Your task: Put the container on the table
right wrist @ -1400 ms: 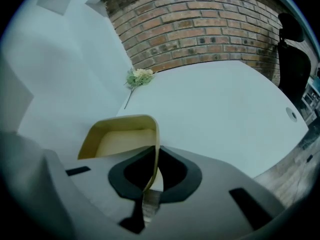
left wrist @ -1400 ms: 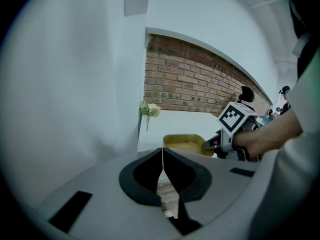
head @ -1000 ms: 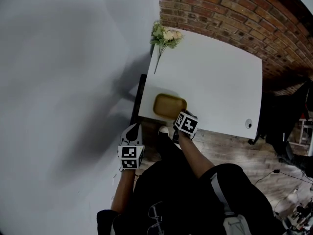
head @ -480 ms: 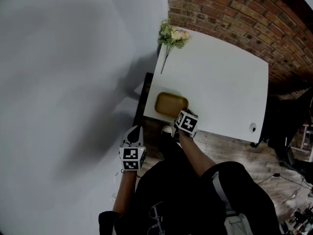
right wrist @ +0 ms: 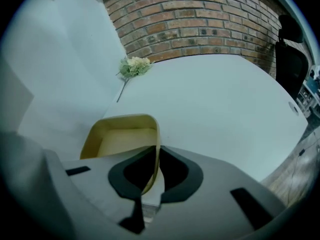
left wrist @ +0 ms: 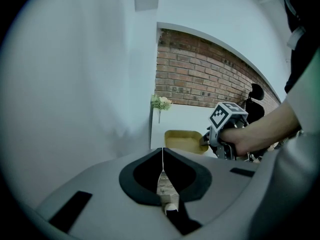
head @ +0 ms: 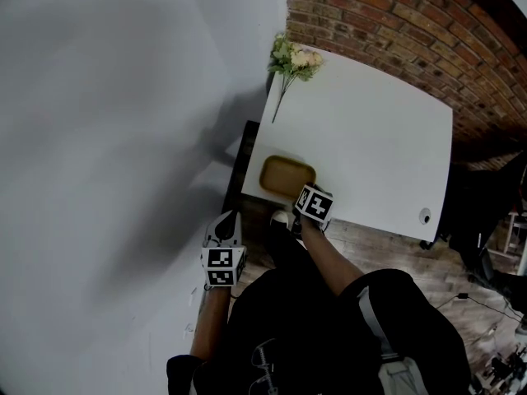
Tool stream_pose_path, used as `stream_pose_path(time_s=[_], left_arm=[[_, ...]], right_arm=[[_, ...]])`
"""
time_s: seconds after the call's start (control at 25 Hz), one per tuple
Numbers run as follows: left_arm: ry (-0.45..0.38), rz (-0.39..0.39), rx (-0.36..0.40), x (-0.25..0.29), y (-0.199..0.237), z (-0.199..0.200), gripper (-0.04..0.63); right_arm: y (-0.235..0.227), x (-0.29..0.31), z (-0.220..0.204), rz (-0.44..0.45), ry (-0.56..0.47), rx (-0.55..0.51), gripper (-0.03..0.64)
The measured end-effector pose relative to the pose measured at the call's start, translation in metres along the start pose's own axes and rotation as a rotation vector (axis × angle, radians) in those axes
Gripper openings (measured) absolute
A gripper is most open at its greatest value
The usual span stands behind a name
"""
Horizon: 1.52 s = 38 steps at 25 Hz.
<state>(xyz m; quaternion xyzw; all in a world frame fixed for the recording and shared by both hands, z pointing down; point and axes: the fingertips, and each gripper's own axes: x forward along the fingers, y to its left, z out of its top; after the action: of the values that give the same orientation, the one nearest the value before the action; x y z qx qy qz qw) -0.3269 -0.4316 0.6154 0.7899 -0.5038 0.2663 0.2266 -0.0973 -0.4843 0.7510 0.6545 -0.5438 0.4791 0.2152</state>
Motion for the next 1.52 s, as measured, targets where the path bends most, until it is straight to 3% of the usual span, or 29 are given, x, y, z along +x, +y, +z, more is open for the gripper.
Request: stream_pose_path(time_s=[0.36,0.68,1.16,1.52], left_arm=[[-0.003,-0.006,-0.008,-0.002,-0.004,-0.004,0.017],[-0.022,-0.021,0.013,0.001,-0.014,0.002,0.017],[-0.088,-0.038,0.05,0.002,-0.031,0.031,0.017],[-0.133,-0.033,0.046,-0.005,-0.043,0.043,0.017]], right_arm=[[0.004,-0.004,0.004,0.04,-0.036,-0.025,0.078],[0.003,-0.026,0.019,0.067,-0.125,-0.095,0.081],[0.031,-0.079,0.047,0.254,-0.311,-0.437,0.023],[0.046,-0.138,0.067,0.316,-0.441,-0.555,0.023]])
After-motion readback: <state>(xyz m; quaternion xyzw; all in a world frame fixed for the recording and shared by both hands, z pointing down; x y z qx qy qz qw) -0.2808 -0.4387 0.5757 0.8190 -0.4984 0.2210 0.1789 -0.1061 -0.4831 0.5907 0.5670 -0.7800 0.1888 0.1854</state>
